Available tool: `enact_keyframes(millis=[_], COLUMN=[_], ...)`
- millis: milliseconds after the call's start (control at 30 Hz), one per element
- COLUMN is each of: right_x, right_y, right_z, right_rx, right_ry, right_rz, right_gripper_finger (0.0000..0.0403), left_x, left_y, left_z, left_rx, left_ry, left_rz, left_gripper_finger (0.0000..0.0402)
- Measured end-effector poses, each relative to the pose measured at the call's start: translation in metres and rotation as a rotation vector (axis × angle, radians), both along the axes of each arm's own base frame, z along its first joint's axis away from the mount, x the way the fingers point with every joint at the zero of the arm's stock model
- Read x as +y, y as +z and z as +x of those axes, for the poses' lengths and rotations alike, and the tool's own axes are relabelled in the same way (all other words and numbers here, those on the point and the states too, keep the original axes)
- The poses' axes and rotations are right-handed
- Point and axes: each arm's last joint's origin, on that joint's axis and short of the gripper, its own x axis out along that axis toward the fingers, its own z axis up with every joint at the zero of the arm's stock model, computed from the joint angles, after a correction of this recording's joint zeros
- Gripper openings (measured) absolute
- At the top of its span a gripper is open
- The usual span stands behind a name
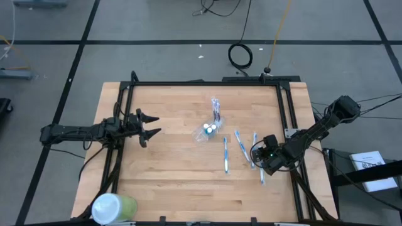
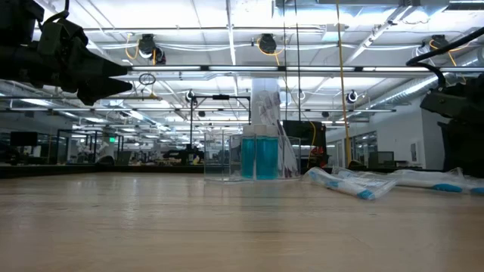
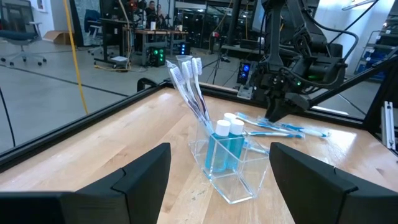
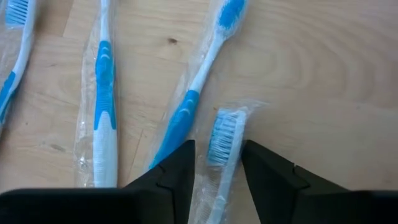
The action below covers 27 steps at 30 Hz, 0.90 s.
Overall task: Pick & Place toothbrushing station
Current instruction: Put the blue toothbrush into the transparent organizer
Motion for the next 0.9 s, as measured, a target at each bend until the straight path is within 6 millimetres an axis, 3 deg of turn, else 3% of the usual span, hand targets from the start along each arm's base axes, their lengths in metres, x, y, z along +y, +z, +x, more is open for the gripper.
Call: enact_keyframes(millis=[433,900], right_x=[-0.0003,0.0008], right_y=[-0.0003,-0.0006], right_z=[-0.0007,-0.0002], right_rx=[0.015,0.030], right_ry=[0.014,0.043], right_rz=[-0.003,0.013], right_gripper_finger=[0.0070,0.0049], left_x=[0.0000,0.0000], left_y=[0.0000,0.0000], left_z=[0.0000,0.0000], left_rx=[0.000,0.000], left_ry=[0.000,0.000], left_rz=[0.000,0.000], left_gripper_finger=[0.0283,0.0283])
